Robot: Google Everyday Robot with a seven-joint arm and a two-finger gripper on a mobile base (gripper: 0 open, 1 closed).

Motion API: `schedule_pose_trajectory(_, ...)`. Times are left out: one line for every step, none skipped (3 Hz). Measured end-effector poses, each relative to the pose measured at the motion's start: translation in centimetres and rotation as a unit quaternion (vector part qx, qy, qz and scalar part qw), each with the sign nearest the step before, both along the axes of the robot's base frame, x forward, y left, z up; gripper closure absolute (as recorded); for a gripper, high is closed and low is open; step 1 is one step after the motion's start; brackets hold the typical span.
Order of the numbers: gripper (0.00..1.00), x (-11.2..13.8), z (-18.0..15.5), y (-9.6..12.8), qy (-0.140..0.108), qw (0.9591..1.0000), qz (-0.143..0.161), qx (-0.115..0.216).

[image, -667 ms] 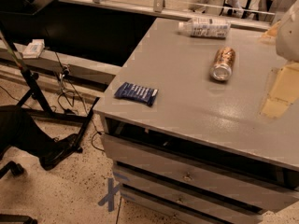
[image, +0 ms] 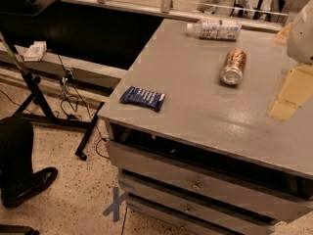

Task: Place orange can upright

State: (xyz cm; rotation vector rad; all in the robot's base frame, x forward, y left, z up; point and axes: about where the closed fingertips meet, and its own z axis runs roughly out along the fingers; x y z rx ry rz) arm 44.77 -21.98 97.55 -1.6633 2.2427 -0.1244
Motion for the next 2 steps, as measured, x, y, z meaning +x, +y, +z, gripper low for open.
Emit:
schedule_pose_trajectory(0.0,2.7,-0.6,-1.1,-0.028,0.9976,-0.062,0.015)
schedule_pose_trajectory(0.0,7.9,-1.3,-2.1,-0.067,0.9865,-0.146,0.033)
